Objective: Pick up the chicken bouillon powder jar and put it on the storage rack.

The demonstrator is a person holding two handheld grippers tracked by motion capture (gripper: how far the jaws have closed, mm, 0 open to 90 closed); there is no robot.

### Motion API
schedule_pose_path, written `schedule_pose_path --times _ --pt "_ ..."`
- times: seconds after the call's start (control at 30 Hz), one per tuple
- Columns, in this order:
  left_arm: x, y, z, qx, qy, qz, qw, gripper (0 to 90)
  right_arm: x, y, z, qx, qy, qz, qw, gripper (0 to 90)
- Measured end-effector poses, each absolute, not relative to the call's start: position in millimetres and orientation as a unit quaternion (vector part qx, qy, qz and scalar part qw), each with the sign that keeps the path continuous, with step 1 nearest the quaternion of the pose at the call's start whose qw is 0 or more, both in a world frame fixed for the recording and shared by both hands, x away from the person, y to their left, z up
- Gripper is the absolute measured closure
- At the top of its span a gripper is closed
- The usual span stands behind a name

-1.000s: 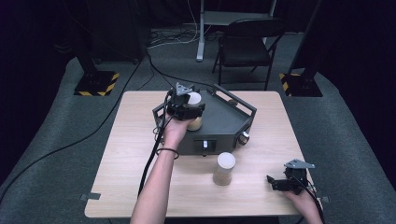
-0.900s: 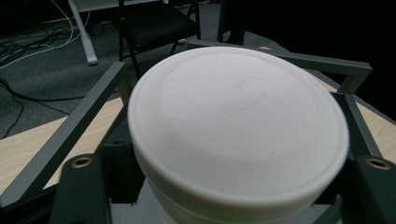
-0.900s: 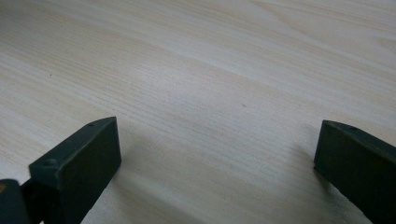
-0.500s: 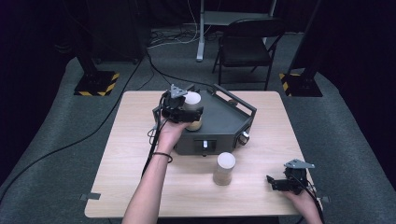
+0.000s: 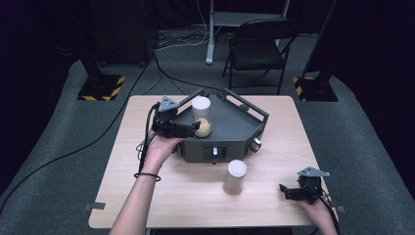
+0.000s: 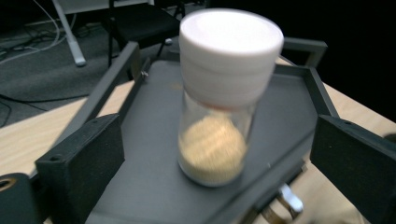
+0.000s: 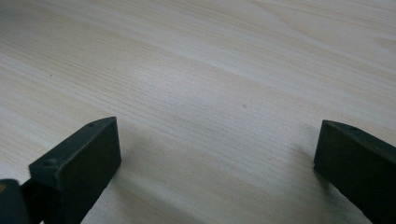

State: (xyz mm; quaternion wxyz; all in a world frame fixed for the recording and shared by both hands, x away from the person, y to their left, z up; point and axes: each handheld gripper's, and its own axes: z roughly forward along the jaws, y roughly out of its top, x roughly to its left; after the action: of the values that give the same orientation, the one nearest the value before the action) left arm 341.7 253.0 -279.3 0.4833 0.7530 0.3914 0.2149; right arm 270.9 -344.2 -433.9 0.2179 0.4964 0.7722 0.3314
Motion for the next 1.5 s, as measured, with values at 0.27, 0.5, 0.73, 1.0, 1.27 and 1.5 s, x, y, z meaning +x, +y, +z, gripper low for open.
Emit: schedule_pose_path --times 0.27,0.5,0.73,1.0,1.27,1.5 --pt "312.3 271.1 -293.9 0.757 0.377 0.232 0.48 1.5 270.8 -344.1 -433.9 0.497 0.772 0.331 0.218 0.0" --pt "287.2 294.2 -312.8 0.759 0.374 0.228 0.481 1.8 270.6 -343.5 -433.8 0.498 0.771 0.331 0.219 0.0" --pt "264.2 312.0 -344.5 0.754 0.39 0.237 0.472 3.0 270.1 -343.2 -433.9 0.498 0.771 0.331 0.219 0.0" --pt "242.5 325.2 -384.3 0.742 0.405 0.24 0.477 3.2 269.1 -342.9 -434.0 0.5 0.77 0.33 0.22 0.0" --pt "243.7 332.6 -417.5 0.75 0.435 0.222 0.446 3.6 268.9 -342.6 -434.0 0.5 0.769 0.33 0.22 0.0" --pt "253.0 337.2 -432.3 0.761 0.453 0.213 0.411 3.9 268.7 -342.4 -433.9 0.501 0.769 0.33 0.22 0.0"
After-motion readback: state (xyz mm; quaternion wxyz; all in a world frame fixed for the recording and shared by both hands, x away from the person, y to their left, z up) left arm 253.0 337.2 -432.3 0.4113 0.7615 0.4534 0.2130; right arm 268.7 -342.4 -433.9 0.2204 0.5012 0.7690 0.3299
